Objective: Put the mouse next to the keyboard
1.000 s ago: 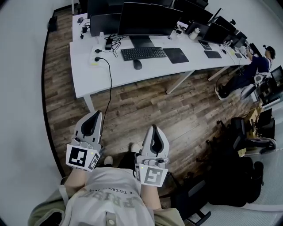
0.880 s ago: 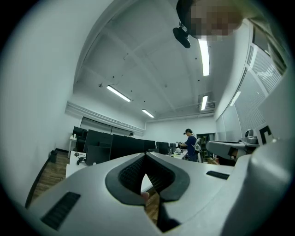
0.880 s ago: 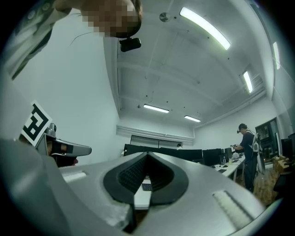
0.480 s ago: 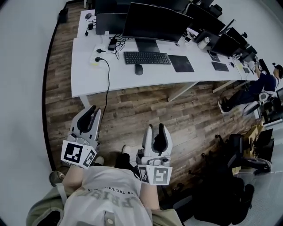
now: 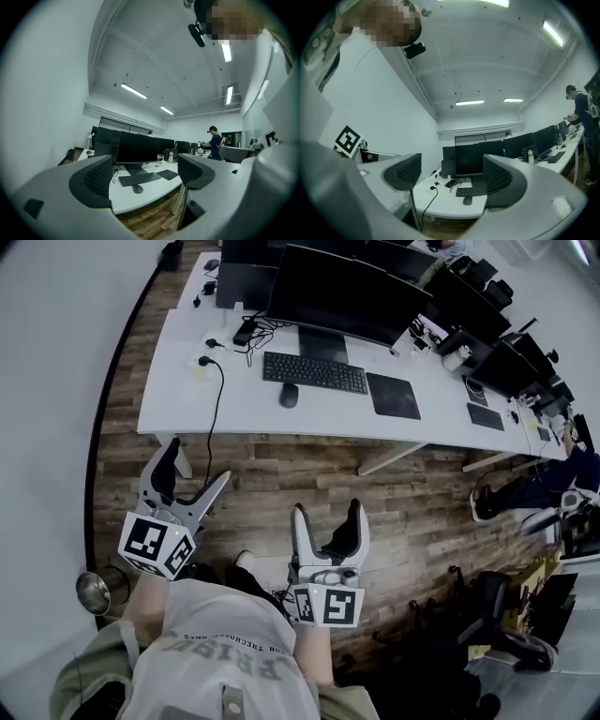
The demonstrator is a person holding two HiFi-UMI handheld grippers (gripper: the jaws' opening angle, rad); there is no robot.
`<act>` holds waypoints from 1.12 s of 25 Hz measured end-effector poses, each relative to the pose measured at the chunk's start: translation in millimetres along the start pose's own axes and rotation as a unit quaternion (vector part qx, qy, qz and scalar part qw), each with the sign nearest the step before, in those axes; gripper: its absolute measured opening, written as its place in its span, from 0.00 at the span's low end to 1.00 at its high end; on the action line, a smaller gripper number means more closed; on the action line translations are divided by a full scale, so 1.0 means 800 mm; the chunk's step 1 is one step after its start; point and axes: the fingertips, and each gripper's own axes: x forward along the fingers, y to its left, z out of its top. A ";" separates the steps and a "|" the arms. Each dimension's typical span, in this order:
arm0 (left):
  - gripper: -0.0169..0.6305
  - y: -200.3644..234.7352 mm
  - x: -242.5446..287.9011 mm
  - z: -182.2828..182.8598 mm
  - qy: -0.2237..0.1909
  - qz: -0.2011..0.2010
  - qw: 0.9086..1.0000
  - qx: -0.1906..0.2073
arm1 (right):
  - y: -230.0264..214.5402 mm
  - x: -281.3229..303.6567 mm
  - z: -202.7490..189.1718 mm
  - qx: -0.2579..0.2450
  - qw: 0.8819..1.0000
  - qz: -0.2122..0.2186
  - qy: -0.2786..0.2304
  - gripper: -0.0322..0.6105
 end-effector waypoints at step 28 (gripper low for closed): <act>0.67 0.116 0.280 -0.022 0.055 0.006 0.998 0.005 | -0.102 0.281 -0.106 0.040 0.998 0.004 0.051 0.67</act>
